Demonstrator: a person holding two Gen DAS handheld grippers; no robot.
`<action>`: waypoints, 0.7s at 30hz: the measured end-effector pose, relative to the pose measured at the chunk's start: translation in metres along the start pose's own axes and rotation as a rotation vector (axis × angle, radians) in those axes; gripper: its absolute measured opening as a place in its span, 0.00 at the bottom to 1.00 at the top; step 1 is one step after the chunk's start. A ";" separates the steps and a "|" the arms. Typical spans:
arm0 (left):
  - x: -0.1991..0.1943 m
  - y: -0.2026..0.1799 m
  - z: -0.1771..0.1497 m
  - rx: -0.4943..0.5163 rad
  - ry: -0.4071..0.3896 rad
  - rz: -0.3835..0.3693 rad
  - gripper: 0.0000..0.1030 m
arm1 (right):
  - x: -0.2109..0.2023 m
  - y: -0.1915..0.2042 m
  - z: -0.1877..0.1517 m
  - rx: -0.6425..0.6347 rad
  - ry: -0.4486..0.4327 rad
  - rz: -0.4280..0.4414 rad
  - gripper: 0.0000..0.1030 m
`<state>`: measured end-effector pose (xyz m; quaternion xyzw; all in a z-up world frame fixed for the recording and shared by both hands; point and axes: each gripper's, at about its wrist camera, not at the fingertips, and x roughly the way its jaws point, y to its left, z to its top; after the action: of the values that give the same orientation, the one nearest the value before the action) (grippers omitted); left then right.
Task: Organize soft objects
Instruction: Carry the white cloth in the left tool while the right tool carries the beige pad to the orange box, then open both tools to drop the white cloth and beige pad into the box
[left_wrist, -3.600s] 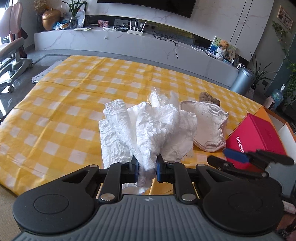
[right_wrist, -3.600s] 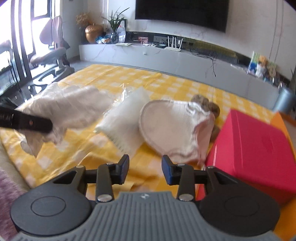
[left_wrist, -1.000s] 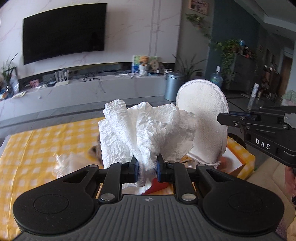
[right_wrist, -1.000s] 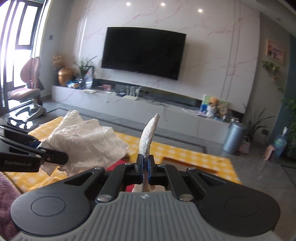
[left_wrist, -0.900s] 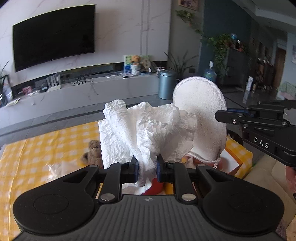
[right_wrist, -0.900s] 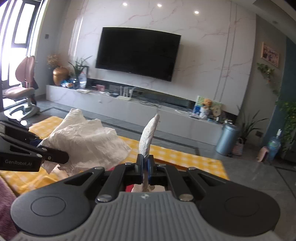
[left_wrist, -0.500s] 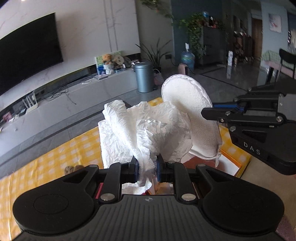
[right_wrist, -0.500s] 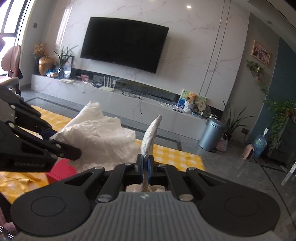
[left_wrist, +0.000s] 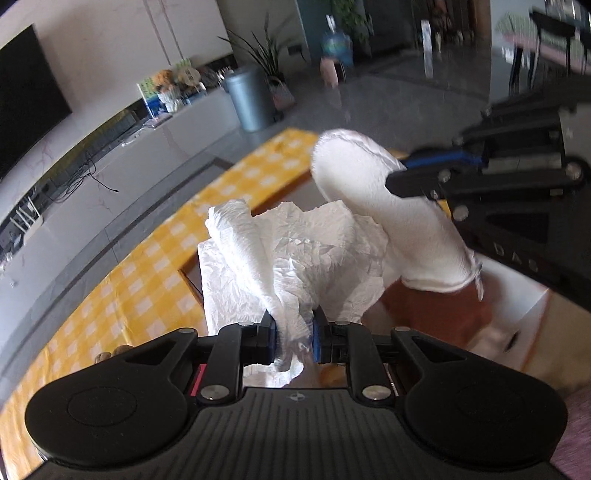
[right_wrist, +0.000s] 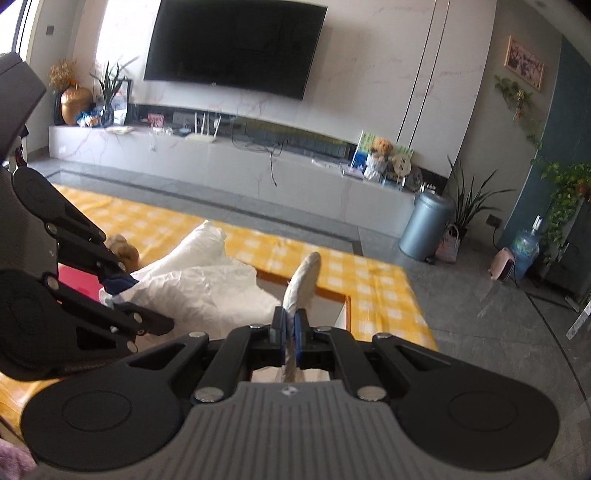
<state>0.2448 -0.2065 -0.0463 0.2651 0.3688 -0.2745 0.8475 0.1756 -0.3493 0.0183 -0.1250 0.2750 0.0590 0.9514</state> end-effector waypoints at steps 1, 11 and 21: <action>0.007 -0.003 0.000 0.023 0.016 0.006 0.19 | 0.008 0.000 -0.003 0.003 0.011 0.004 0.01; 0.060 -0.017 -0.010 0.102 0.126 -0.017 0.20 | 0.061 0.017 -0.028 0.015 0.096 0.063 0.01; 0.063 -0.025 -0.012 0.131 0.152 -0.006 0.29 | 0.088 0.022 -0.037 0.043 0.206 0.119 0.03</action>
<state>0.2590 -0.2330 -0.1082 0.3391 0.4142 -0.2799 0.7969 0.2267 -0.3342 -0.0635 -0.0934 0.3796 0.0965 0.9154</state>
